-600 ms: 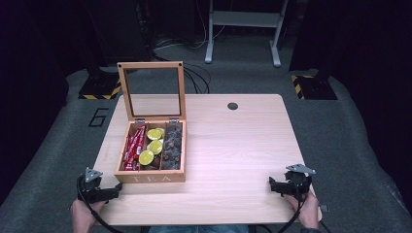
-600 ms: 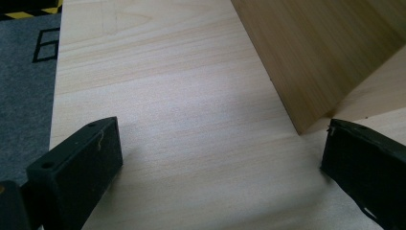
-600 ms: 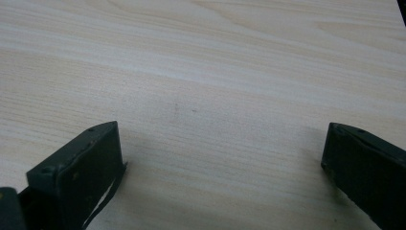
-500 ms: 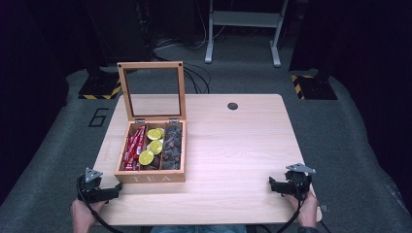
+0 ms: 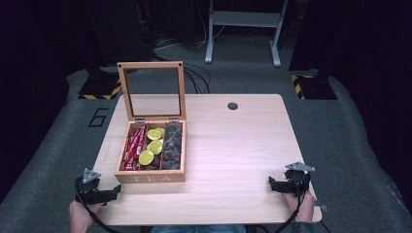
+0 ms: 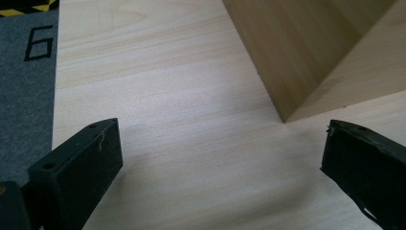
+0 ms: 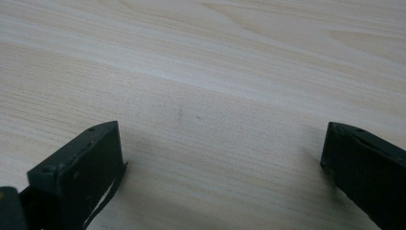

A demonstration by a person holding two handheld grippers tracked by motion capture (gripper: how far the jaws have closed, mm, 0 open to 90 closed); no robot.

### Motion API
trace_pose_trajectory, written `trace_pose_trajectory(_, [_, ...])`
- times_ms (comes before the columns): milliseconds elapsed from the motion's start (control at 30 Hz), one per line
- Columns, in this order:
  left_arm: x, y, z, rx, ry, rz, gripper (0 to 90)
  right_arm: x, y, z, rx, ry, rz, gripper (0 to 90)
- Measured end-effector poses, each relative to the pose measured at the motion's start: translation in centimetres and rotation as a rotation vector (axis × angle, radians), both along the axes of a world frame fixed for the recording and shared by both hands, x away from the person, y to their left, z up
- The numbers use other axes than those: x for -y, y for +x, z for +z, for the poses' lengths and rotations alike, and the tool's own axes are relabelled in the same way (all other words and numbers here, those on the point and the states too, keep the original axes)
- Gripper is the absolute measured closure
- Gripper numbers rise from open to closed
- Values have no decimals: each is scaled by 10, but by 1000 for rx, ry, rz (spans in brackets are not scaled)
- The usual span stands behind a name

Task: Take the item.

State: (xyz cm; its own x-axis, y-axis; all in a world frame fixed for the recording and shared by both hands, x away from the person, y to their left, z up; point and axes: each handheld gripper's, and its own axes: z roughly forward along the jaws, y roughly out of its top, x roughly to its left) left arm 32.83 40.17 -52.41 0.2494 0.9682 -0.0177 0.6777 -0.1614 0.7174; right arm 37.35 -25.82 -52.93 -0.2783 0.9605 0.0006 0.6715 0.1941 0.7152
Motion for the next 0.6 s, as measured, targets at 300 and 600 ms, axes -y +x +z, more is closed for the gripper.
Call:
trace_pose_trajectory(300, [4,-8,18,30,-14,-27,2,-1,1,0,-3,0,10,4])
trace_pose_trajectory(600, [12,-14,43,80,-22,-65,3,-1,1,0,-3,-1,14,5])
